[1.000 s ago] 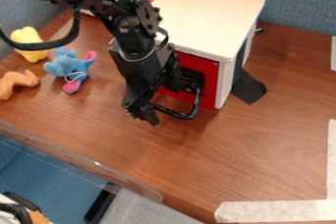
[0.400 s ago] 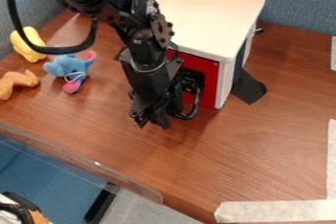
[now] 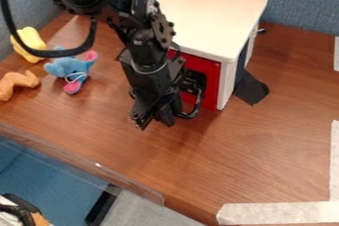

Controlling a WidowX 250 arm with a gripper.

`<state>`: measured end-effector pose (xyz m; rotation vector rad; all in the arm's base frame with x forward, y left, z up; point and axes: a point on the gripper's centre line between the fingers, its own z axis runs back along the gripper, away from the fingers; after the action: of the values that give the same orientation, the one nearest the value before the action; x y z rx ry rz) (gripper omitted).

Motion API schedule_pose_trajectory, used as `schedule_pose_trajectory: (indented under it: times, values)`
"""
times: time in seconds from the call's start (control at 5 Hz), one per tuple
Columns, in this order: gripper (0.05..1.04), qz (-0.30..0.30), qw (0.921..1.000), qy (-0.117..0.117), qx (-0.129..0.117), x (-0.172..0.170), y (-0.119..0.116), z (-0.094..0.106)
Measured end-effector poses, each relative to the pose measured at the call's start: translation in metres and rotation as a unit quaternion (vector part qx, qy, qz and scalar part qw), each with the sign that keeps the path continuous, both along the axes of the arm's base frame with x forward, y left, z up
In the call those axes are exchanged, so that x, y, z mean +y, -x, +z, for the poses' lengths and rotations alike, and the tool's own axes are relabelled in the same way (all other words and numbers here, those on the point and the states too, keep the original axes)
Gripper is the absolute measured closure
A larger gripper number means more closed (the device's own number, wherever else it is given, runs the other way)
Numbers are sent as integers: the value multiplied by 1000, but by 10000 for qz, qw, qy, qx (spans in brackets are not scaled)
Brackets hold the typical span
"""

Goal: Open the drawer

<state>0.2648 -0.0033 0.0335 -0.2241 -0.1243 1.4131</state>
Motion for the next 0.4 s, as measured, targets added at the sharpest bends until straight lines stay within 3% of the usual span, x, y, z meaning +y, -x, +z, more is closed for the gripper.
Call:
schedule_pose_trajectory:
  times: [0.4]
  values:
    - [933,-4,9999,51,91,-7,24,2]
